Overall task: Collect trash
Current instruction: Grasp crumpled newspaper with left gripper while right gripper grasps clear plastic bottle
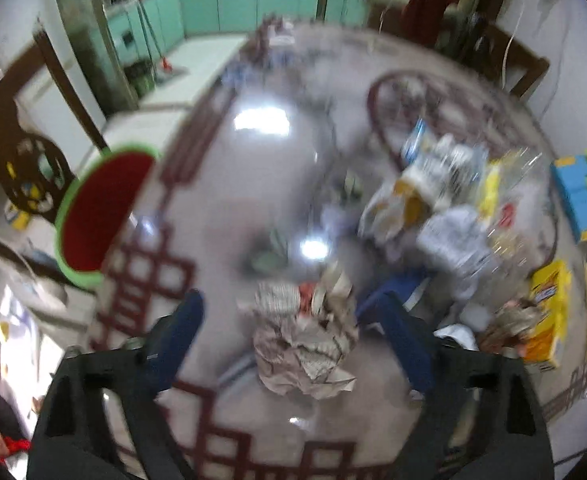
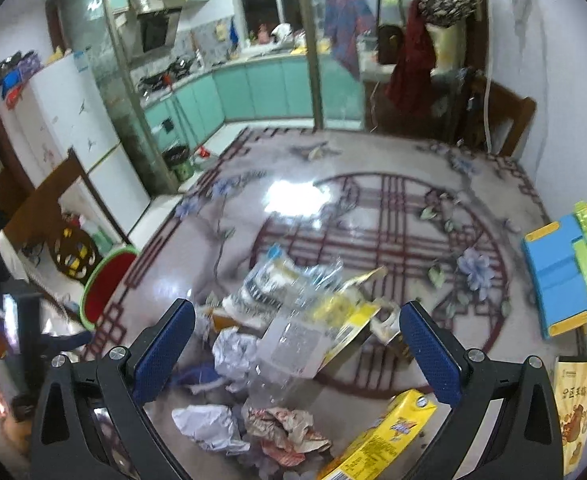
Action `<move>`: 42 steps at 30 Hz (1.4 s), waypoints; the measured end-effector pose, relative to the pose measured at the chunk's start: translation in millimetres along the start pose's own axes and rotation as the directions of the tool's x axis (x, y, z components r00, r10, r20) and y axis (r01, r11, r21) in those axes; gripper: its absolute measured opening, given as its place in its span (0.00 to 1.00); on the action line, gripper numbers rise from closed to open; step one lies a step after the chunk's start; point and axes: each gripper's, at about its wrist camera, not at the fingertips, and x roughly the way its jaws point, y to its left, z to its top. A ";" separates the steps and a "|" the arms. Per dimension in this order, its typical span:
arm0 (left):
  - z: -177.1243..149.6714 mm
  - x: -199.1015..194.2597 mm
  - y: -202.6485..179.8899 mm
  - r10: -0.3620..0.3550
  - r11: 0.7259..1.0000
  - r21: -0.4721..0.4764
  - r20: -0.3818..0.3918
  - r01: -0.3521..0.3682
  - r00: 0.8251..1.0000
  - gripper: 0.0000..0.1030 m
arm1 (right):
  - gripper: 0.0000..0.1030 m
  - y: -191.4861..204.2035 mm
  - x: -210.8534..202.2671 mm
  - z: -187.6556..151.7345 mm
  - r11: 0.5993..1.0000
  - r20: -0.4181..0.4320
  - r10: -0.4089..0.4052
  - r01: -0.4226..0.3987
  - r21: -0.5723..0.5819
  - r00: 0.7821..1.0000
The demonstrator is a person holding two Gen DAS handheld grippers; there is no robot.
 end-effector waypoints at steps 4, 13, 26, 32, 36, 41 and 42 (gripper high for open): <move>-6.5 17.9 4.3 -0.065 0.997 -0.053 -0.048 0.062 0.997 0.44 | 0.99 14.3 21.8 -14.1 0.998 -0.065 0.035 -0.038 -0.042 0.997; 8.9 -30.0 16.1 -0.035 0.996 -0.074 0.093 0.042 0.995 0.39 | 0.99 56.5 61.3 -27.4 0.979 -0.139 0.073 -0.097 -0.180 0.988; 15.7 -40.2 28.3 0.010 0.996 -0.094 0.118 0.001 0.993 0.40 | 0.92 -12.0 127.3 -36.9 0.970 -0.276 0.057 0.012 0.242 0.960; 16.3 -38.1 29.3 0.019 0.995 -0.099 0.109 -0.009 0.994 0.41 | 0.56 -32.3 135.6 -44.0 0.941 -0.277 0.147 -0.048 0.334 0.950; 18.0 -35.7 28.3 0.017 0.994 -0.105 0.104 -0.006 0.994 0.41 | 0.55 -34.5 110.1 -30.4 0.941 -0.189 0.153 -0.084 0.329 0.970; 20.8 -34.2 24.1 0.009 0.995 -0.102 0.103 0.002 0.995 0.41 | 0.55 -32.0 77.8 -11.7 0.951 -0.103 0.139 -0.104 0.291 0.985; 21.9 -35.0 24.0 0.008 0.995 -0.102 0.106 0.003 0.994 0.41 | 0.55 -29.8 72.9 -7.4 0.953 -0.090 0.140 -0.110 0.283 0.986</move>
